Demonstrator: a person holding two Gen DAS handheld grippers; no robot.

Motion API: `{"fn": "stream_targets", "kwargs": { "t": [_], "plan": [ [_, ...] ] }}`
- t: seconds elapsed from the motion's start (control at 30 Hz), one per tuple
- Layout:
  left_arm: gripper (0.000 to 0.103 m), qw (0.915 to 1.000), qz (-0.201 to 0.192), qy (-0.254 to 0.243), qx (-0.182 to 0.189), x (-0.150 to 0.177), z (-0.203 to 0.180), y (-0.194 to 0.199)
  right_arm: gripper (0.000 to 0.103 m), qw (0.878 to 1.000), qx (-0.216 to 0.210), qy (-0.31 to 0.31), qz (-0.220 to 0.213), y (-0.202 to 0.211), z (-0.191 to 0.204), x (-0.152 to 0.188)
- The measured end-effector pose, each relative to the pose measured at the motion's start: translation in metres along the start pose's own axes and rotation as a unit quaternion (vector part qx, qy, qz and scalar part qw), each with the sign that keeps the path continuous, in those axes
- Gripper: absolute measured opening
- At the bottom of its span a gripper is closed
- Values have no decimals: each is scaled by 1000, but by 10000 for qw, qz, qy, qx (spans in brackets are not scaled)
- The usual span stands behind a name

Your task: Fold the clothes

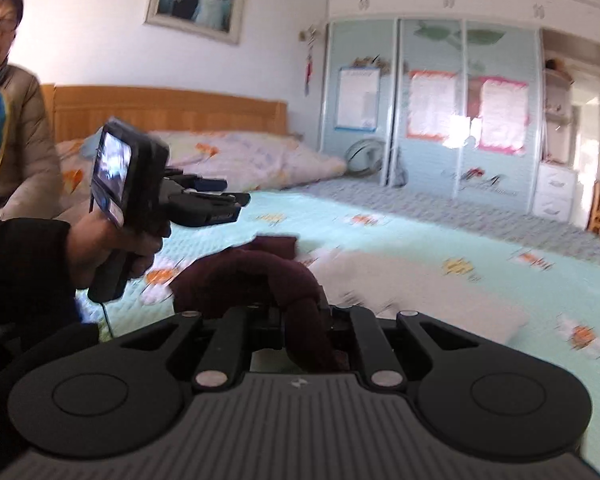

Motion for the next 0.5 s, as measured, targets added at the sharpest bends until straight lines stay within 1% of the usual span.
{"fn": "stream_targets", "kwargs": {
  "t": [0.03, 0.07, 0.1, 0.13, 0.17, 0.2, 0.23, 0.27, 0.3, 0.33, 0.37, 0.43, 0.5],
  "plan": [
    [41, 9995, 148, 277, -59, 13, 11, 13, 13, 10000, 26, 71, 29, -5, 6, 5],
    [47, 9980, 298, 552, -93, 25, 21, 26, 13, 9999, 51, 156, 38, -9, 12, 10],
    [50, 9956, 471, 814, 57, 38, 30, 43, 13, 9996, 77, 263, 17, -11, 16, 13],
    [56, 9920, 642, 1065, 236, 50, 38, 59, 13, 9993, 101, 355, -6, -13, 19, 15],
    [58, 9866, 811, 1256, 647, 58, 44, 72, 13, 9990, 118, 425, -22, -15, 21, 15],
    [60, 9771, 995, 1492, 1143, 63, 45, 81, 13, 9987, 135, 496, -38, -17, 23, 15],
    [62, 9643, 1175, 1722, 1635, 68, 47, 90, 13, 9984, 155, 545, -68, -18, 24, 14],
    [67, 9478, 1346, 1961, 2124, 73, 49, 99, 13, 9982, 179, 564, -117, -20, 25, 11],
    [72, 9258, 1475, 2302, 2610, 75, 49, 105, 13, 9980, 225, 558, -174, -20, 24, 8],
    [81, 9041, 1568, 2621, 2989, 78, 49, 109, 13, 9979, 302, 519, -241, -19, 23, 4],
    [85, 8800, 1651, 2928, 3355, 80, 48, 112, 13, 9977, 379, 479, -308, -19, 21, 1],
    [85, 8333, 1703, 3442, 3977, 83, 44, 118, 13, 9968, 543, 396, -424, -17, 18, -5],
    [87, 8043, 1629, 3673, 4378, 79, 41, 125, 13, 9961, 684, 377, -421, -13, 10, -5]
  ]
}}
Point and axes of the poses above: each gripper's, at about its wrist camera, not at the fingertips, and y roughly against the way its jaws point, z to its left, x to its underside, the point moved 5 cm from there along -y, roughly the way its jaws point, and after that the axes turned 3 degrees about -x, right-handed, at the moved point
